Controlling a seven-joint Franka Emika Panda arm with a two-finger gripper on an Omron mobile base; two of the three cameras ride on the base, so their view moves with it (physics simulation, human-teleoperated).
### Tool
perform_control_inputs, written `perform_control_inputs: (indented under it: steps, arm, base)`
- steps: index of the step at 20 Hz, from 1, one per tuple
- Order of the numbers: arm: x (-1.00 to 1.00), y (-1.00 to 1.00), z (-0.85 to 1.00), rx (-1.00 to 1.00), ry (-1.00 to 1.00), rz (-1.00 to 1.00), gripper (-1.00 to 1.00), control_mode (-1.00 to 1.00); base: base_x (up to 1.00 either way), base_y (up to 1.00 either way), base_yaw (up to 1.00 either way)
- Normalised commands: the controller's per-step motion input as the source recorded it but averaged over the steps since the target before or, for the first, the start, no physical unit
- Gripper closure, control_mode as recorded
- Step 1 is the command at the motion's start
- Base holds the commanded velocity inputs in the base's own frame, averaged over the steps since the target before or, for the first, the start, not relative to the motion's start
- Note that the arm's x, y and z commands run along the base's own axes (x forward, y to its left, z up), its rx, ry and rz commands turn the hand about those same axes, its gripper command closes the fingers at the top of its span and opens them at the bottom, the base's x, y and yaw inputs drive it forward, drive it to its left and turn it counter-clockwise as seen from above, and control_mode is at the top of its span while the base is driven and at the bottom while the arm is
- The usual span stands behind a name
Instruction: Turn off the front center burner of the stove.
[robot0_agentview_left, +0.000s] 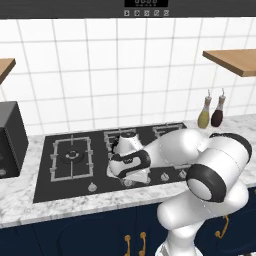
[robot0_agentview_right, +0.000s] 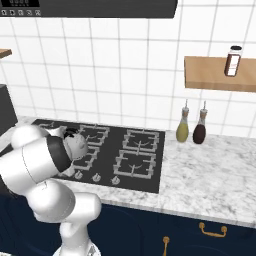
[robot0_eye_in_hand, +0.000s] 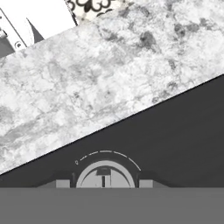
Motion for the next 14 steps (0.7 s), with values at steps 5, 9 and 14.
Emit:
perform_control_inputs:
  steps: [5,9,14]
  arm:
    - [-0.32,-0.18,-0.10,0.01,-0.03,0.00,1.00,-1.00]
    - [-0.14,-0.03,-0.03,0.01,0.00,-0.05,1.00,-1.00]
    - [-0.01,0.00,0.00,0.05,0.00,-0.22,1.00,-1.00]
  base:
    - [0.00,0.00,0.00]
    - [0.00,0.00,0.00]
    - [0.00,0.00,0.00]
